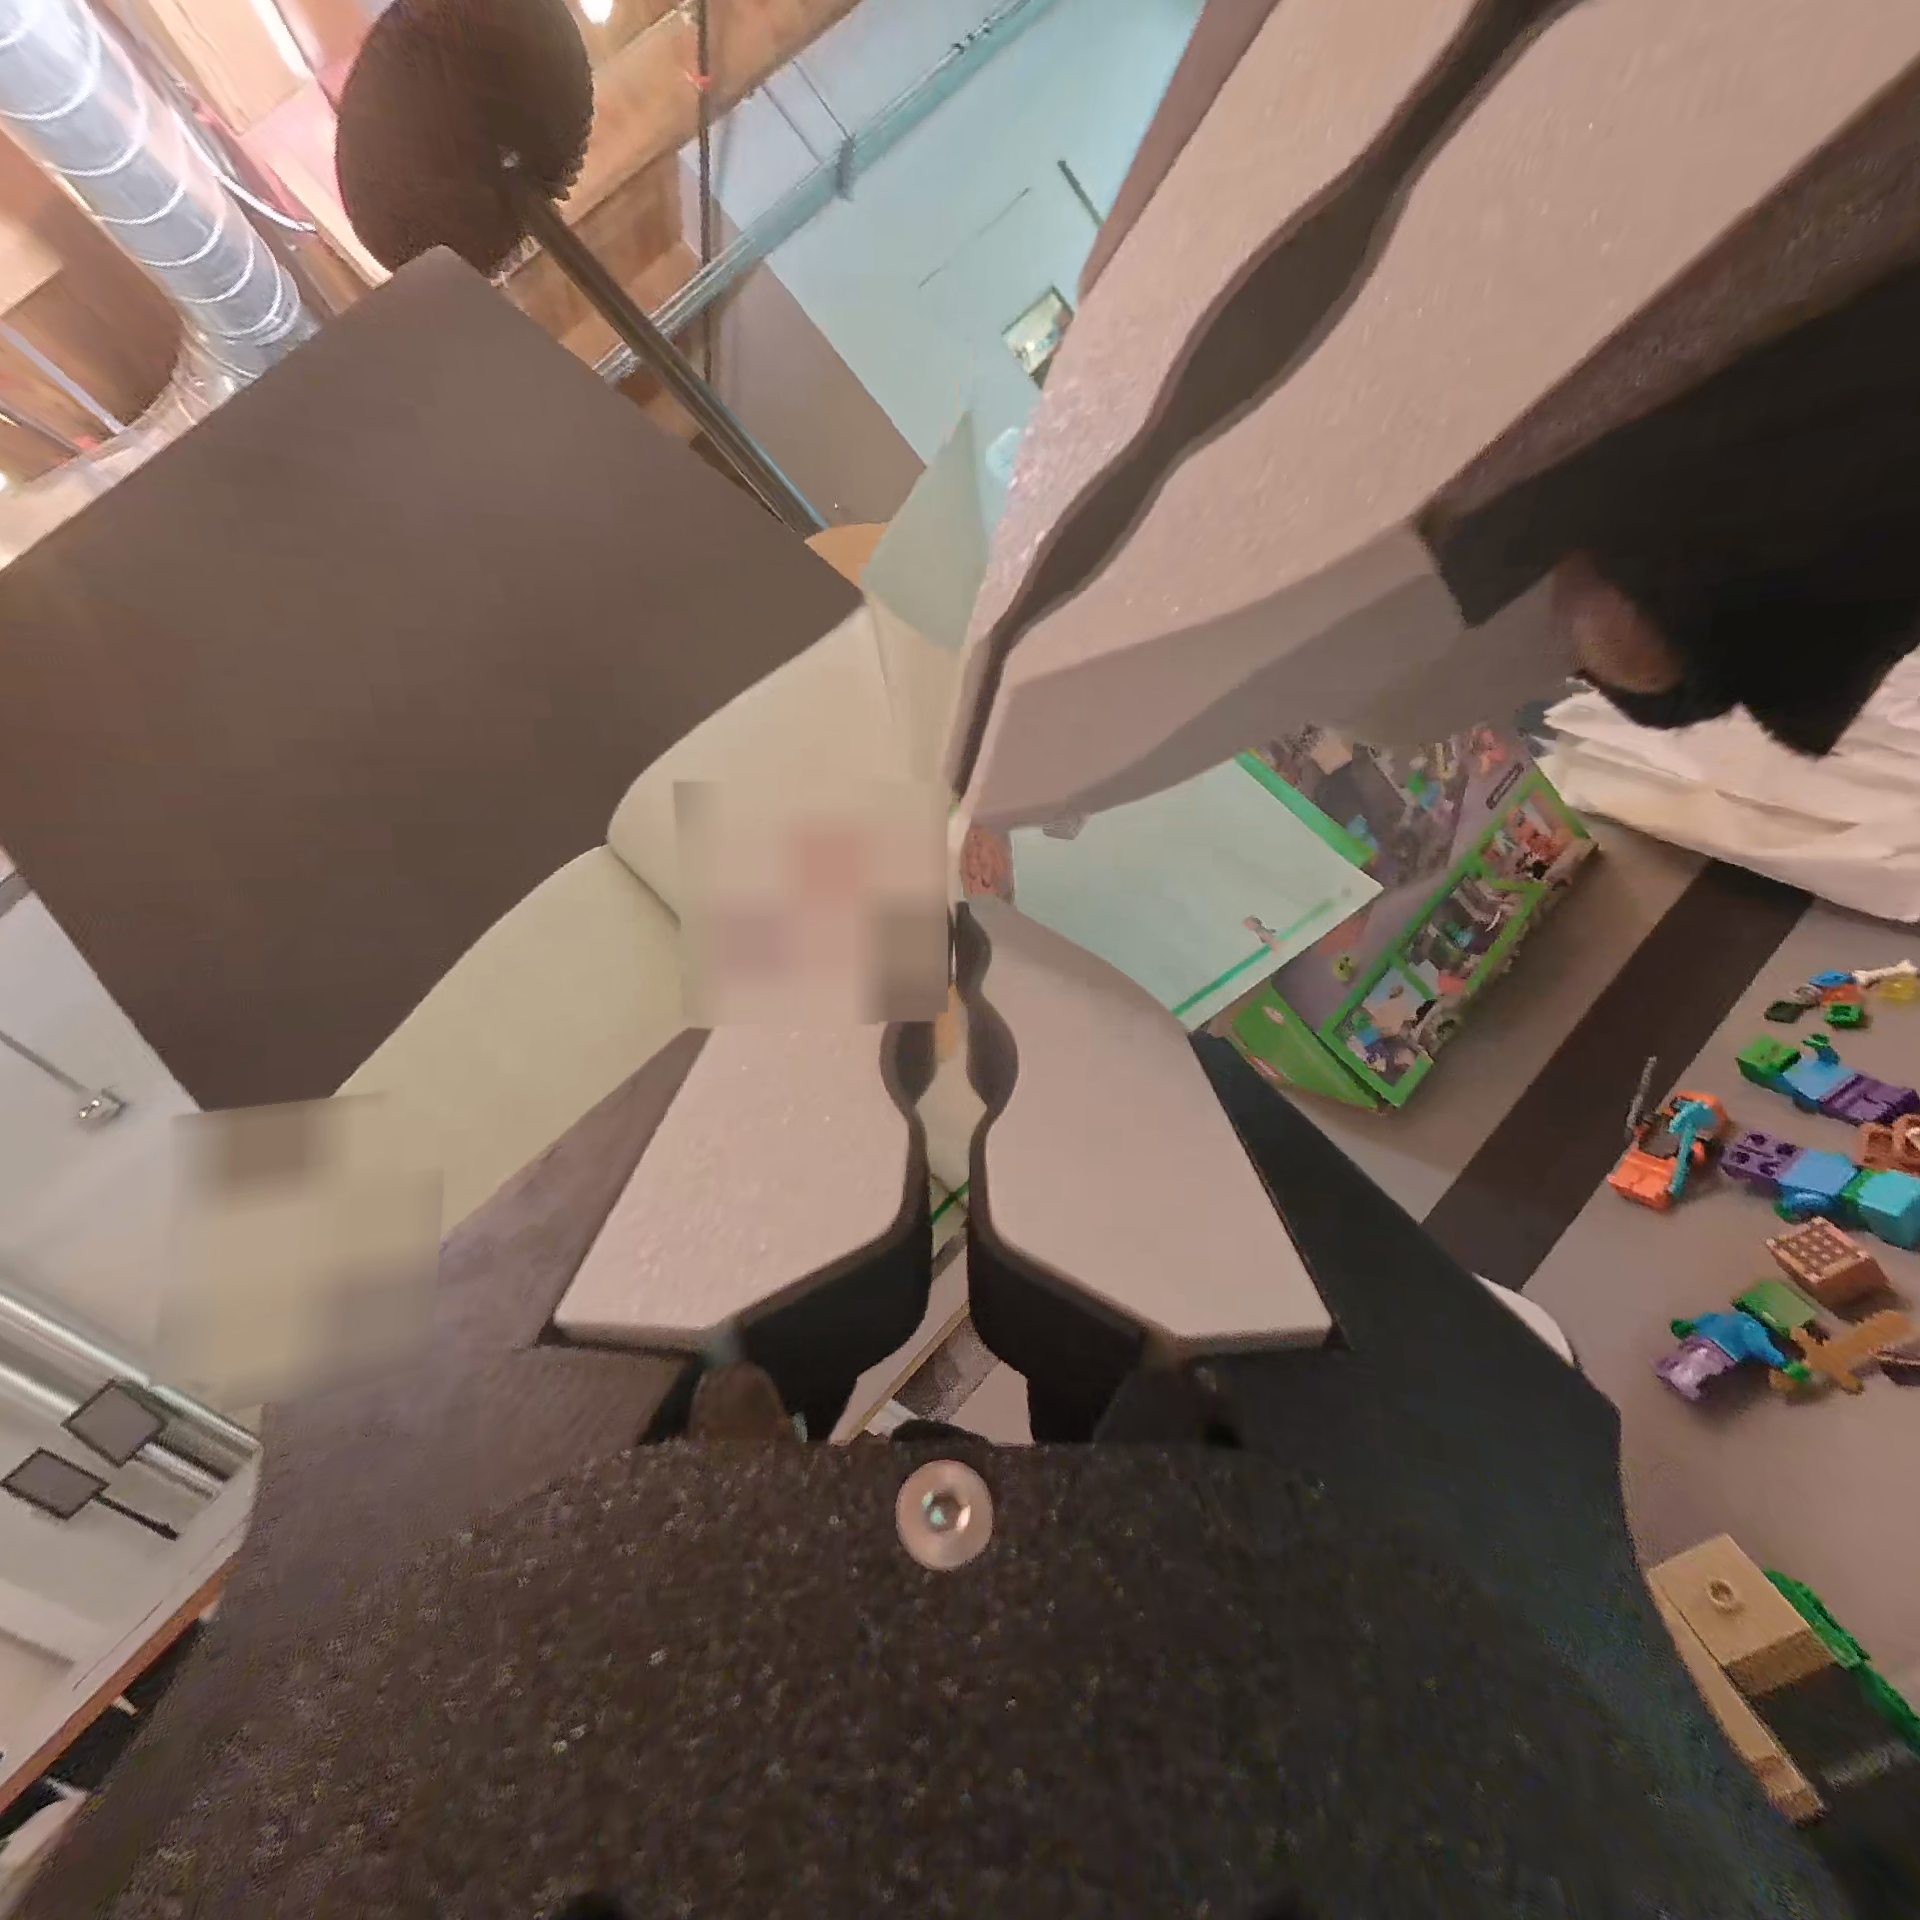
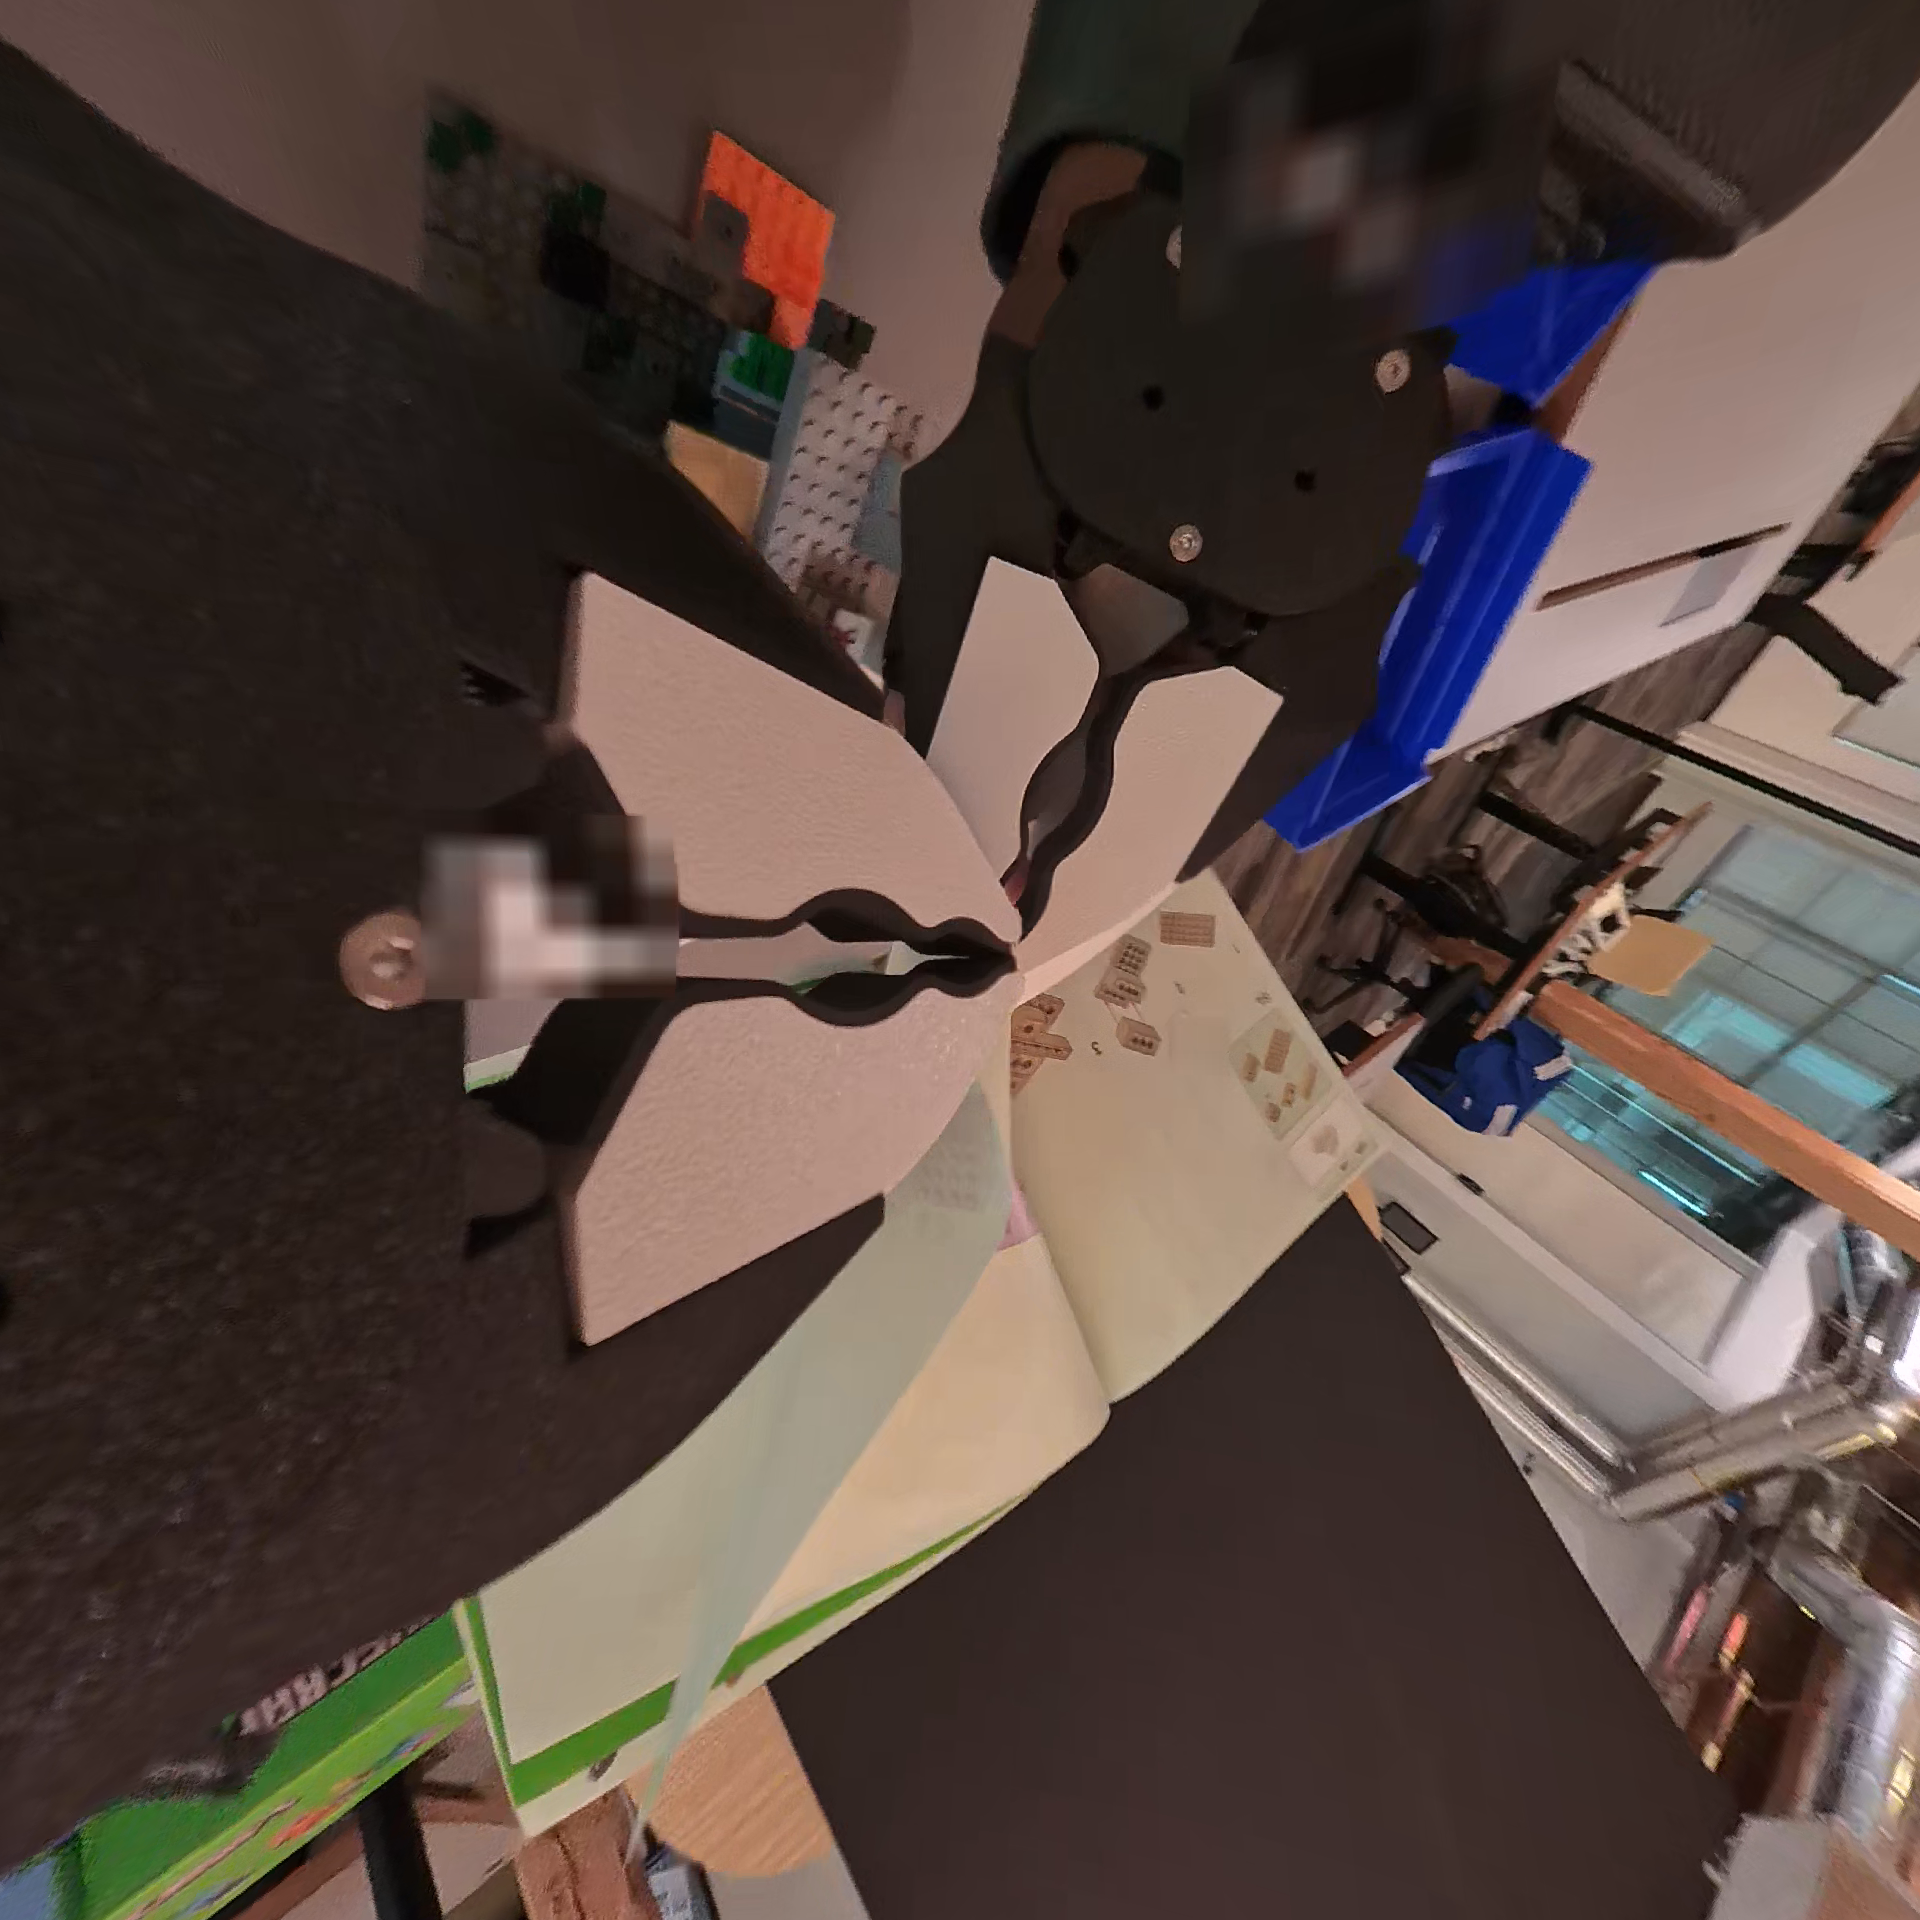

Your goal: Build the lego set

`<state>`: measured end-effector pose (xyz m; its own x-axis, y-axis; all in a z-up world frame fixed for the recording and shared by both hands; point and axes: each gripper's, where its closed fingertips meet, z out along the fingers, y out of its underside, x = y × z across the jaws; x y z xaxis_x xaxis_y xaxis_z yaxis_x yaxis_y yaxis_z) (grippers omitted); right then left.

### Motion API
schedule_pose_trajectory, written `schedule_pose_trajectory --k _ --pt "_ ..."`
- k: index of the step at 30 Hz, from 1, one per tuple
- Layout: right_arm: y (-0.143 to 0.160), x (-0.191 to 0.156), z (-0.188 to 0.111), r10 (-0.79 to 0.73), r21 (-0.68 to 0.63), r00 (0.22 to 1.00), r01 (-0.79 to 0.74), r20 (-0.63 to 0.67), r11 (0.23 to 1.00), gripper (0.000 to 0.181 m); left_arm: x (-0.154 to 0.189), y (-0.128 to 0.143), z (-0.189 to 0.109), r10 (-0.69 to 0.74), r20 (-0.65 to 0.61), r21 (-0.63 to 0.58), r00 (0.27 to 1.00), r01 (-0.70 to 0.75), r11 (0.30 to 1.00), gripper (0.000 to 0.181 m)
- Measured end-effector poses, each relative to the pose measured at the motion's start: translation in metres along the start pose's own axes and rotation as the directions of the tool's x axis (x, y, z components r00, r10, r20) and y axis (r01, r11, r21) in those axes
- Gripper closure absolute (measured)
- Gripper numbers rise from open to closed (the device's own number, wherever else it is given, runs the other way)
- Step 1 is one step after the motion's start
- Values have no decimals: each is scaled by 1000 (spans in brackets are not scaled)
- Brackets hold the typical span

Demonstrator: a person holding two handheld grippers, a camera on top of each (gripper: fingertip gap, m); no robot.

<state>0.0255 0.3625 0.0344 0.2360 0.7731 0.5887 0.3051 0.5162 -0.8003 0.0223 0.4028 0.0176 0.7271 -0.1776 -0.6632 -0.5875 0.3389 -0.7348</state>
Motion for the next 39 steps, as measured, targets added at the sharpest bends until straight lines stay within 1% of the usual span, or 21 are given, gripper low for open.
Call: schedule_pose_trajectory --k 2,3,4,6,9,13,17,21,24,28,30,31,32,33,34,35,36,37,39 --pt "-9 -2 -7 35 69 999 -35 -3 997 180 -7 3 -6 -40 18 -7 999 40 999 181" --pt "-13 -3 -10 65 100 998 -65 5 993 175 -13 5 -9 -68 26 -10 997 68 998 181" --pt "-14 -2 -14 94 116 995 -95 10 989 173 -19 9 -14 -103 35 -13 994 104 995 181" --pt "-7 1 -17 124 107 992 -123 -5 987 172 -33 20 -23 -182 52 -31 982 184 982 181" --pt "20 12 -12 116 17 991 -115 -72 993 173 -58 42 -37 -305 106 -53 947 311 949 181" --pt "53 23 7 72 -95 986 -88 -153 992 174 -79 77 -51 -434 168 -74 885 451 890 181" --pt "63 28 41 13 -171 978 -50 -210 984 180 -90 106 -57 -546 211 -80 810 571 817 181" --pt "68 24 82 -28 -270 973 -36 -229 962 181 -97 129 -56 -606 247 -87 757 640 764 181" --pt "87 29 101 -35 -375 968 -63 -250 925 181 -100 149 -53 -638 262 -116 724 680 724 180" --pt "108 34 107 -28 -432 968 -85 -249 898 181 -97 178 -48 -647 258 -201 718 694 691 181" --pt "117 35 106 -23 -458 971 -91 -238 884 181 -99 189 -50 -666 256 -218 701 713 667 177" --pt "120 36 105 -26 -467 971 -91 -237 880 181 -103 195 -55 -679 270 -223 683 730 646 176" --pt "122 37 104 -27 -471 972 -90 -235 877 181 -110 201 -62 -687 310 -214 657 752 623 174" --pt "125 38 103 -23 -475 972 -94 -234 875 181 -123 206 -72 -687 375 -175 622 776 607 175" --pt "127 38 102 -14 -476 972 -103 -236 873 181 -137 203 -83 -688 418 -108 593 785 610 177" --pt "128 38 102 -1 -474 971 -115 -237 873 181 -147 195 -91 -684 432 -59 588 775 629 181" --pt "130 39 102 10 -473 971 -125 -239 872 181 -154 186 -96 -666 442 -38 600 755 655 181" --pt "131 39 101 16 -473 970 -133 -242 871 181 -159 173 -98 -642 443 -25 625 725 689 181" --pt "134 40 101 25 -475 970 -142 -244 869 181 -159 139 -91 -581 399 -15 709 638 769 181"
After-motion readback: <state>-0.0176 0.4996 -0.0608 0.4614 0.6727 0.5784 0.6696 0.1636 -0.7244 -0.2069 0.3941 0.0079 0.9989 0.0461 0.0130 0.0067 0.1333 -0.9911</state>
